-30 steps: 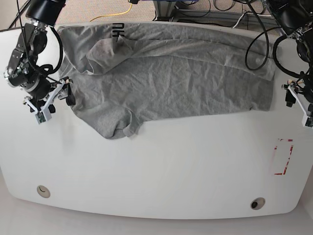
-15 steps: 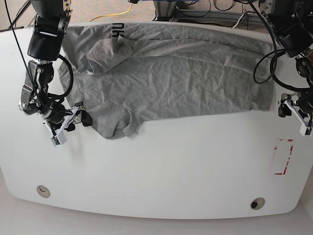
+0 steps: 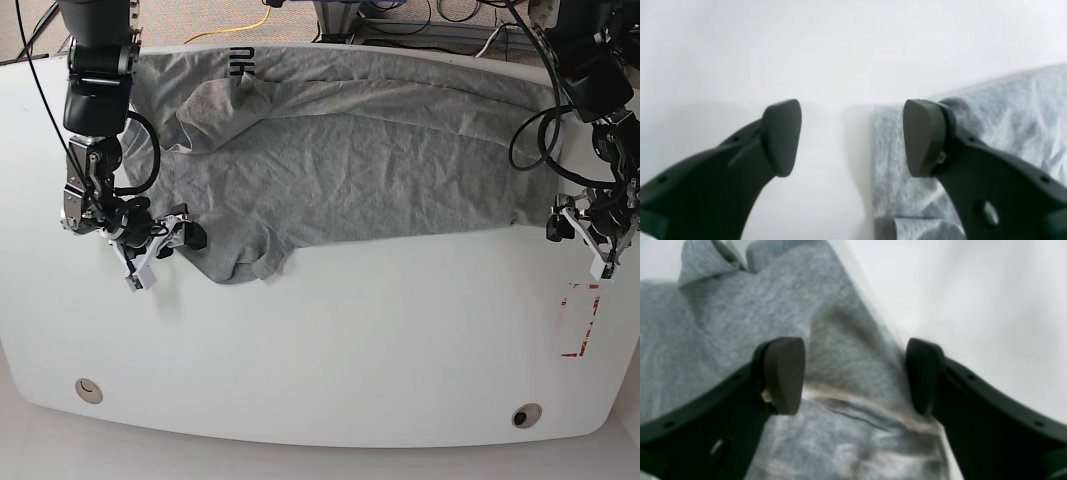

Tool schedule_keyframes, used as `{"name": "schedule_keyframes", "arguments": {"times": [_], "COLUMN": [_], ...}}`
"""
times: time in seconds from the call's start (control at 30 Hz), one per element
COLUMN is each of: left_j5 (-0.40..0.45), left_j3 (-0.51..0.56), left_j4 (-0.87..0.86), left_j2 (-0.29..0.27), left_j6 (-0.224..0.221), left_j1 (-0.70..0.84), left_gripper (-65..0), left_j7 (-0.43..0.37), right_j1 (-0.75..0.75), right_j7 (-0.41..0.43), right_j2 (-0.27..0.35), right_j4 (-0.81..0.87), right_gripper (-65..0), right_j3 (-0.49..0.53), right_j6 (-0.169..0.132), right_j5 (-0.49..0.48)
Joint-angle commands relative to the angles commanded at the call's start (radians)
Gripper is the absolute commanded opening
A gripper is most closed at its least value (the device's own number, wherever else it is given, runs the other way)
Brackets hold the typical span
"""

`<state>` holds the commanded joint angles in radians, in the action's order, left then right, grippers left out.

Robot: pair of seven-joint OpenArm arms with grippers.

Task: Layout the t-shirt on the table in an organized manner, then fold the t-shirt properly
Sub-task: 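Release the shirt edge and move both grippers to the shirt's hem corners, then grasp the hem corners of the grey shirt with both grippers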

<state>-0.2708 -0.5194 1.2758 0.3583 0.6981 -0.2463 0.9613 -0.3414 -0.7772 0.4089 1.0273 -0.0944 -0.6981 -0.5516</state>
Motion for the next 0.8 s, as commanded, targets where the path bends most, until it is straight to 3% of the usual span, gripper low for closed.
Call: {"name": "schedule_keyframes", "arguments": {"times": [0.07, 0.13, 0.23, 0.27, 0.5, 0.6, 0.8], "left_j5": [0.0, 0.0, 0.0, 0.0, 0.0, -0.002, -0.006], "left_j3": [0.0, 0.0, 0.0, 0.0, 0.029, 0.029, 0.029], "left_j4": [-0.002, -0.002, -0.002, -0.002, -0.075, -0.101, -0.144], "left_j2": [-0.005, -0.006, -0.008, -0.009, -0.031, -0.034, -0.037], "left_j6": [0.0, 0.0, 0.0, 0.0, 0.0, -0.038, -0.042], "left_j1": [0.0, 0.0, 0.0, 0.0, 0.002, 0.002, -0.003], "left_gripper": [-20.4, -20.4, -20.4, -20.4, -20.4, -20.4, -20.3], "left_j7": [-0.005, -0.005, -0.005, -0.005, -0.049, -0.063, -0.101], "right_j1": [0.0, -0.002, -0.006, -0.006, -0.002, 0.002, 0.014], "right_j7": [0.003, 0.003, 0.003, 0.003, 0.0, -0.002, -0.002], "right_j2": [0.0, -0.002, -0.002, -0.002, 0.0, 0.0, 0.0], "right_j4": [0.0, 0.0, 0.0, 0.0, 0.046, 0.072, 0.074], "right_gripper": [-32.0, -46.5, -62.0, -64.2, -63.3, -63.3, -63.3], "right_j3": [0.002, 0.003, 0.005, 0.006, 0.006, 0.008, 0.008], "right_j6": [0.0, 0.0, 0.0, 0.0, 0.0, 0.0, 0.0], "right_j5": [0.0, 0.0, 0.005, 0.005, 0.003, 0.005, 0.005]}}
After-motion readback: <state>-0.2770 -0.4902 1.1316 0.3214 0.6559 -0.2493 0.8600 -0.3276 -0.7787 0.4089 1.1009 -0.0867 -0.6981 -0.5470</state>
